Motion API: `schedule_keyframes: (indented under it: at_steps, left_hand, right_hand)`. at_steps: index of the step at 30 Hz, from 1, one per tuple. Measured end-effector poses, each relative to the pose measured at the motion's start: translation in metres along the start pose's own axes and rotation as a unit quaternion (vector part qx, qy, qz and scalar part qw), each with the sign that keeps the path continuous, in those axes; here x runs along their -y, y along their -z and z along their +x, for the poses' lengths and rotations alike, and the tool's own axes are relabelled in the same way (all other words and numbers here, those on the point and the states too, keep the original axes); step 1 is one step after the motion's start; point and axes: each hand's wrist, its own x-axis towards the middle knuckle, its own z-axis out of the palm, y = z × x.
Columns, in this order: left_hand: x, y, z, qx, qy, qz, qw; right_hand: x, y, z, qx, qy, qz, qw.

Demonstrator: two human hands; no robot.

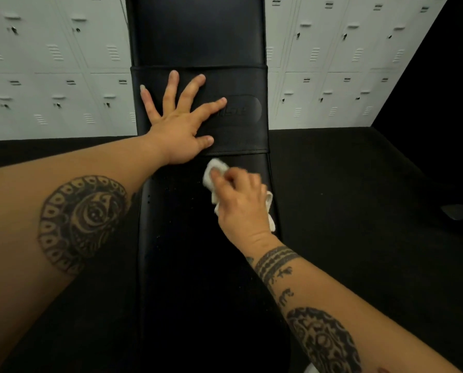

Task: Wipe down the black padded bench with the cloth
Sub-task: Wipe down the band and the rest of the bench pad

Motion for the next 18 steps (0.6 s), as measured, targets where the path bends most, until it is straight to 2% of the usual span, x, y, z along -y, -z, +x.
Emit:
schedule_keyframes:
  at_steps: [2, 3, 7, 9, 11, 14, 18]
  left_hand:
    - [0.001, 0.001, 0.000, 0.000, 0.003, -0.003, 1.000]
    - [0.001, 0.001, 0.000, 0.003, 0.003, -0.004, 1.000]
    - [0.001, -0.001, 0.002, -0.005, 0.001, -0.002, 1.000]
    - [0.001, -0.002, 0.002, -0.010, -0.001, 0.002, 1.000]
    - [0.001, -0.002, 0.002, -0.007, 0.000, 0.006, 1.000]
    - [0.001, -0.001, 0.001, -0.001, 0.000, 0.012, 1.000]
    - [0.002, -0.002, 0.001, -0.005, 0.000, 0.011, 1.000]
  right_hand:
    - [-0.016, 0.003, -0.024, 0.036, 0.071, 0.004, 0.997]
    - [-0.026, 0.004, -0.038, 0.031, 0.066, 0.013, 0.997]
    - [-0.045, 0.006, -0.053, -0.042, -0.084, 0.039, 0.995]
    - [-0.038, 0.007, -0.028, -0.078, -0.184, 0.057, 0.978]
    - [-0.033, 0.011, 0.004, -0.104, -0.245, 0.078, 0.961]
    - [-0.032, 0.015, 0.032, -0.097, -0.259, 0.084, 0.957]
    - [-0.037, 0.013, -0.001, -0.044, -0.284, 0.130, 0.949]
